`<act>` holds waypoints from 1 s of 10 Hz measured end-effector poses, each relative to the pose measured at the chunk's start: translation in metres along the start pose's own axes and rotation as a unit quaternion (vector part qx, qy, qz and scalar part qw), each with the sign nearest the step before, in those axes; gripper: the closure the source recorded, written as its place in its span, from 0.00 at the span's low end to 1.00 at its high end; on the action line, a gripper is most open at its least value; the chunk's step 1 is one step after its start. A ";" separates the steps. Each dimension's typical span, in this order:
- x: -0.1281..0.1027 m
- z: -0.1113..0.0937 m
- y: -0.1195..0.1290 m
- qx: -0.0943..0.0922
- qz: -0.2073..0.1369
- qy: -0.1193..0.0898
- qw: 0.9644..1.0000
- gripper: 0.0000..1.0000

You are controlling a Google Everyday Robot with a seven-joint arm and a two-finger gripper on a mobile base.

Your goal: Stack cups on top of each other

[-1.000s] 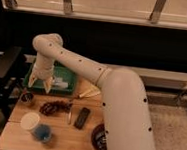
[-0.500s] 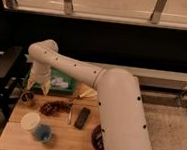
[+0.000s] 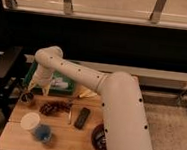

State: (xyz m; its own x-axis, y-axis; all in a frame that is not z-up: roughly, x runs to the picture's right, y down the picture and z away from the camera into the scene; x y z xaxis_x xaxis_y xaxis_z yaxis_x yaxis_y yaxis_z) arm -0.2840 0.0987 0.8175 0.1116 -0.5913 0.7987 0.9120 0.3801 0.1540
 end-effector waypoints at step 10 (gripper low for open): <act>0.001 0.036 0.000 0.032 -0.014 -0.045 0.998 0.35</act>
State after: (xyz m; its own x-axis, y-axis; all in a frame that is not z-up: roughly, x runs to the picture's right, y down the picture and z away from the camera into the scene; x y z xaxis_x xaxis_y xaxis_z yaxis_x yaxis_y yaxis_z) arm -0.2981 0.1234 0.8396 0.0488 -0.5371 0.8421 0.8870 0.4108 0.2106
